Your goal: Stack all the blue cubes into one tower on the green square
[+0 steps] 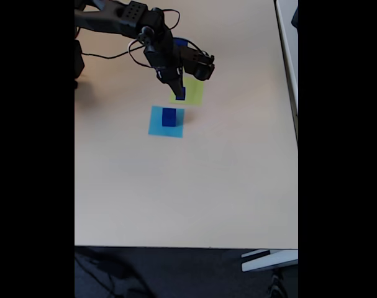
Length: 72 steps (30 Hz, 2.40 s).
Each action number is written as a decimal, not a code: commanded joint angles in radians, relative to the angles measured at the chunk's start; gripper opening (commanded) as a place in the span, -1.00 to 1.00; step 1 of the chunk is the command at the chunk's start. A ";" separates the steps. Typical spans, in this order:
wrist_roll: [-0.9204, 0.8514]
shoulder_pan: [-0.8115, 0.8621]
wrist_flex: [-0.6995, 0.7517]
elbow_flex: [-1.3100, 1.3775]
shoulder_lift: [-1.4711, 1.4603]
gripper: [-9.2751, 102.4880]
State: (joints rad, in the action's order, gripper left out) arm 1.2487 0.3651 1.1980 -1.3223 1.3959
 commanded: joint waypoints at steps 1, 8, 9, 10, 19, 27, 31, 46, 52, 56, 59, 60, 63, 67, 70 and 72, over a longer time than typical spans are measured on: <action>-0.003 0.017 -0.043 -0.018 0.023 -0.84; -0.015 0.040 -0.135 -0.137 0.044 -0.84; -0.015 0.041 -0.138 -0.143 0.046 -0.84; -0.017 0.043 -0.140 -0.146 0.049 -0.84; -0.034 0.054 -0.130 -0.158 0.063 -0.84; -0.044 0.077 -0.130 -0.172 0.067 -0.84; -0.052 0.084 -0.130 -0.172 0.067 -0.84; -0.041 0.083 -0.135 -0.184 0.067 -0.84; -0.040 0.083 -0.141 -0.189 0.066 -0.84; -0.038 0.081 -0.144 -0.192 0.066 -0.84; -0.040 0.081 -0.149 -0.192 0.064 -0.83; -0.040 0.081 -0.150 -0.192 0.064 -0.83; -0.038 0.080 -0.150 -0.192 0.064 -0.83; -0.038 0.078 -0.166 -0.196 0.060 -0.83; -0.037 0.078 -0.173 -0.202 0.058 -0.83; -0.037 0.078 -0.175 -0.204 0.058 -0.82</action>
State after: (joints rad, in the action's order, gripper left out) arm 1.2026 0.4510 1.0400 -1.5309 1.3944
